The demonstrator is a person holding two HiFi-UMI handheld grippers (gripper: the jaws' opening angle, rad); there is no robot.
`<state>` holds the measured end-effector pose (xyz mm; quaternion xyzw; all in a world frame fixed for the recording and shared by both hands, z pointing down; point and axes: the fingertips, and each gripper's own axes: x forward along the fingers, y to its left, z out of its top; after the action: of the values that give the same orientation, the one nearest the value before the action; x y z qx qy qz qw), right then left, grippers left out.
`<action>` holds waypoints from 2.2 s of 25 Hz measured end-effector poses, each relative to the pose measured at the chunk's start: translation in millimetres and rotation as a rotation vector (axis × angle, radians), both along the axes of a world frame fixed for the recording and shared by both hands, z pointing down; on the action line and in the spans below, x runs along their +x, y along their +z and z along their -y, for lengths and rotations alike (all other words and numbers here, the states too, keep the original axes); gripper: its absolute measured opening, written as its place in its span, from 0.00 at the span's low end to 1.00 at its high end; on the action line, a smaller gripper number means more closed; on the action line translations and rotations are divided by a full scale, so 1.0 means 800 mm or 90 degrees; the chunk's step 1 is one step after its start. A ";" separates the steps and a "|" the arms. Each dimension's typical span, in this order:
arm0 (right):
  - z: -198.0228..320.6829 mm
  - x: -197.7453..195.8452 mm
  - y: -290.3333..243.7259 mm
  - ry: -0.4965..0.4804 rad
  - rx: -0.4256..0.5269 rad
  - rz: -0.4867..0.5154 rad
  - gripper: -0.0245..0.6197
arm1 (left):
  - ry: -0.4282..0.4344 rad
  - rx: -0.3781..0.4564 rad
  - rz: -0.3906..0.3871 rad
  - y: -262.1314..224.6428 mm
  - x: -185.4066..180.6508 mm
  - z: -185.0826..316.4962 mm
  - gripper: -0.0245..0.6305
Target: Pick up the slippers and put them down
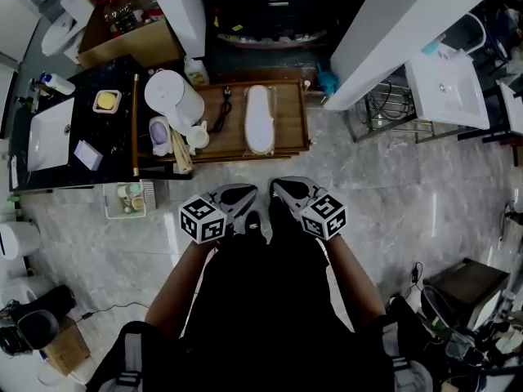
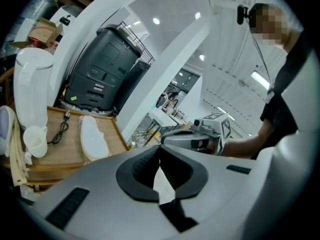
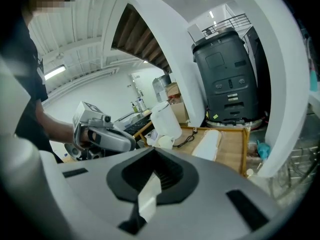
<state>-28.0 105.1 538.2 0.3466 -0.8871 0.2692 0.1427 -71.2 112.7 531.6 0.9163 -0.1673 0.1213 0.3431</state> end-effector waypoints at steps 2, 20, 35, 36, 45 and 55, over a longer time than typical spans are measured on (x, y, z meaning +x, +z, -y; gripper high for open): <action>0.011 0.003 0.001 -0.009 -0.004 0.002 0.05 | -0.007 -0.004 0.001 0.002 0.005 0.010 0.06; 0.083 0.019 0.036 -0.123 -0.055 0.019 0.05 | -0.107 -0.055 0.017 0.034 0.041 0.084 0.06; 0.126 0.044 0.055 -0.175 -0.078 0.029 0.05 | -0.174 -0.064 0.030 0.045 0.056 0.129 0.06; 0.128 0.045 0.057 -0.177 -0.081 0.027 0.05 | -0.176 -0.066 0.029 0.046 0.056 0.130 0.06; 0.133 0.047 0.072 -0.172 -0.108 0.019 0.05 | -0.178 -0.073 0.049 0.063 0.049 0.138 0.06; 0.144 0.035 0.090 -0.144 -0.128 0.006 0.05 | -0.159 -0.102 0.040 0.094 0.032 0.147 0.06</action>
<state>0.2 -10.4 610.3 0.2269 -0.8898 0.3403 0.2023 -45.8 -4.8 606.4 0.8539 -0.2804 0.1194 0.4218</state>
